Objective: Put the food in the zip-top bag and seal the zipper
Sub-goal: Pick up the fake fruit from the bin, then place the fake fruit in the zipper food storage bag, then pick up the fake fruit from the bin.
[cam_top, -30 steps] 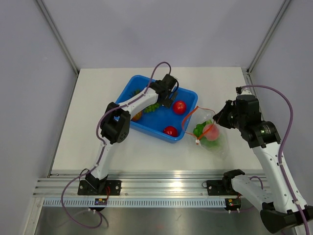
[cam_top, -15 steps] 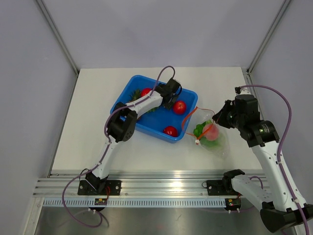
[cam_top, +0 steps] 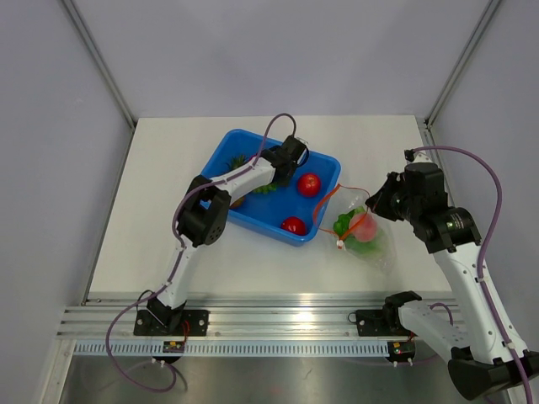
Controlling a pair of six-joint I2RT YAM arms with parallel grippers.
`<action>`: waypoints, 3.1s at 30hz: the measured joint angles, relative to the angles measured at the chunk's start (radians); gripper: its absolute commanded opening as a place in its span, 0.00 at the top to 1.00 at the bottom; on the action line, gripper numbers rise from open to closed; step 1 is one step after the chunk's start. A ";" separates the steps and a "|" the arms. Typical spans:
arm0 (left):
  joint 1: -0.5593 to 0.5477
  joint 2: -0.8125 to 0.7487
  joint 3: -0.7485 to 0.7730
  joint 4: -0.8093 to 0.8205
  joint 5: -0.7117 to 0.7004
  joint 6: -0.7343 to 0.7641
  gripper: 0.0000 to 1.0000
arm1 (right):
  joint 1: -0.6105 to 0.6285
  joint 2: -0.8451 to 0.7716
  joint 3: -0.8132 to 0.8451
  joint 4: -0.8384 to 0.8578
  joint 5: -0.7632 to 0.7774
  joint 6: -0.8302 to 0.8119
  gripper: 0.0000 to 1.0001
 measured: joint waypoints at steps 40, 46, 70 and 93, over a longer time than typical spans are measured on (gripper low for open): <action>-0.213 -0.905 -0.502 0.175 0.465 -0.467 1.00 | 0.000 -0.032 -0.027 0.006 -0.019 0.002 1.00; -0.248 -0.848 -0.508 0.298 0.542 -0.555 1.00 | 0.000 -0.033 -0.027 0.006 -0.027 0.006 1.00; -0.298 -0.447 -0.442 0.449 0.663 -0.642 1.00 | 0.000 -0.059 -0.027 0.006 -0.054 0.013 1.00; -0.318 -0.650 -0.313 0.028 0.591 -0.371 0.30 | 0.000 -0.071 -0.028 0.005 -0.061 0.017 1.00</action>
